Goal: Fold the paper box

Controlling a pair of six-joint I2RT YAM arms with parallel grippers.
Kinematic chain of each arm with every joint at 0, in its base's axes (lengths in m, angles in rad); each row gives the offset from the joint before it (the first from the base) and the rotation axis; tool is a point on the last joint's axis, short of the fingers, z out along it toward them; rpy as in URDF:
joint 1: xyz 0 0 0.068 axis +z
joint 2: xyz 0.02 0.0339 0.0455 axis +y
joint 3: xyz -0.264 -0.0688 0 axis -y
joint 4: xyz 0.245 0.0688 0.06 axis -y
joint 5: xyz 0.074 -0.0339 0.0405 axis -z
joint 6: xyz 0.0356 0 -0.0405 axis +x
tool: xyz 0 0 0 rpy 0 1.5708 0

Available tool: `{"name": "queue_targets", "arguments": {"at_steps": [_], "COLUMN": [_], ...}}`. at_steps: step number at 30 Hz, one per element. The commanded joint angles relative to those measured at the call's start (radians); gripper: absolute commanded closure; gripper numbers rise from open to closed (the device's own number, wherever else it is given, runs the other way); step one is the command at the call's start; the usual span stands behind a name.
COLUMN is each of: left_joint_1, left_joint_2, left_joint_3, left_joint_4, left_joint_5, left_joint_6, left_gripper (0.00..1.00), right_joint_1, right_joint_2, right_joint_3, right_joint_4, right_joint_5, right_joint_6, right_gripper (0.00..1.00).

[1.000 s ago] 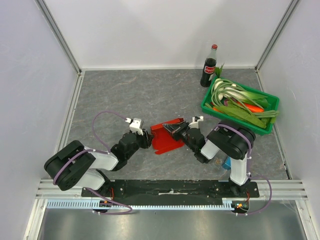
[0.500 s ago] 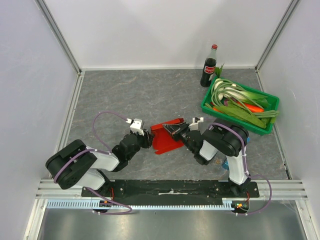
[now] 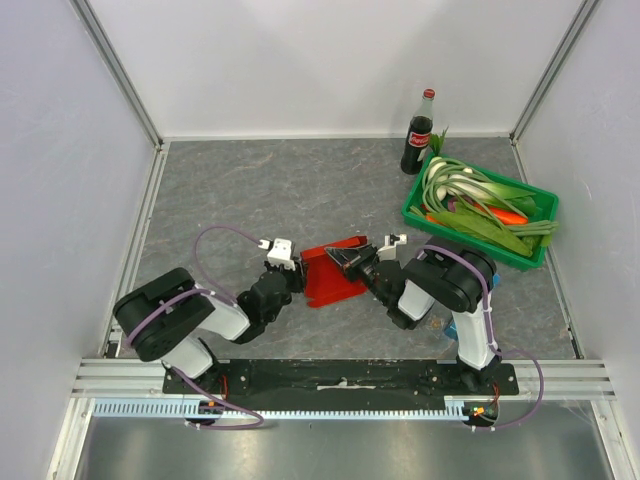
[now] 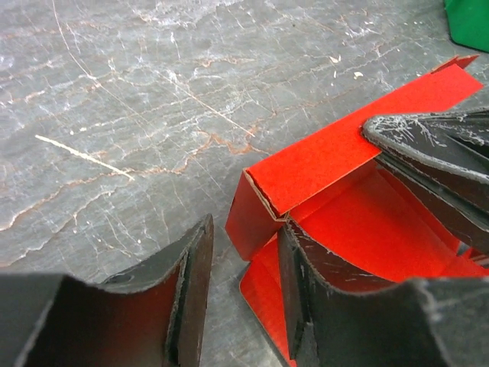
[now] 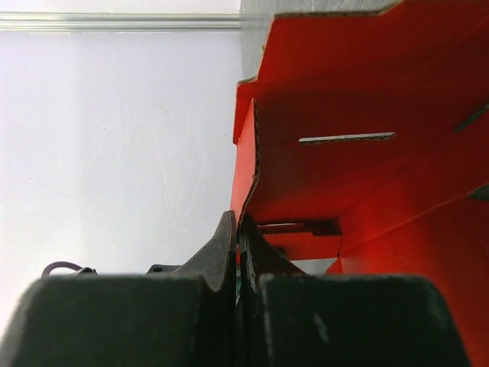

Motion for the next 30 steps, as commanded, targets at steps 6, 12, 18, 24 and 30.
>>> {"name": "queue_targets", "arguments": {"at_steps": [6,12,18,24,30], "left_joint_1": [-0.011,-0.034,-0.066,-0.072,-0.074], "left_joint_2": [0.137,0.209,0.289,0.370,0.368], "left_joint_3": [0.081,0.128,0.162,0.251,0.320], "left_joint_4": [0.173,0.163,0.150,-0.015,-0.261], "left_joint_5": [-0.166,-0.293,-0.460,-0.660,-0.616], "left_joint_6": [0.128,0.152,0.171,0.073,-0.078], "left_gripper": [0.64,0.76,0.96,0.98,0.98], "right_joint_1": [0.016,0.018,0.029,0.062,0.072], "right_joint_2": [0.043,0.023,-0.014,-0.046,-0.081], "right_joint_3": [-0.034,-0.032,-0.030,-0.040,-0.046], "right_joint_4": [-0.299,-0.314,-0.370,-0.385,-0.400], "right_joint_5": [-0.031,-0.031,-0.018,0.015,0.033], "right_joint_6": [-0.034,-0.011,0.000,0.040,0.012], "right_gripper": [1.00,1.00,1.00,1.00,1.00]}}
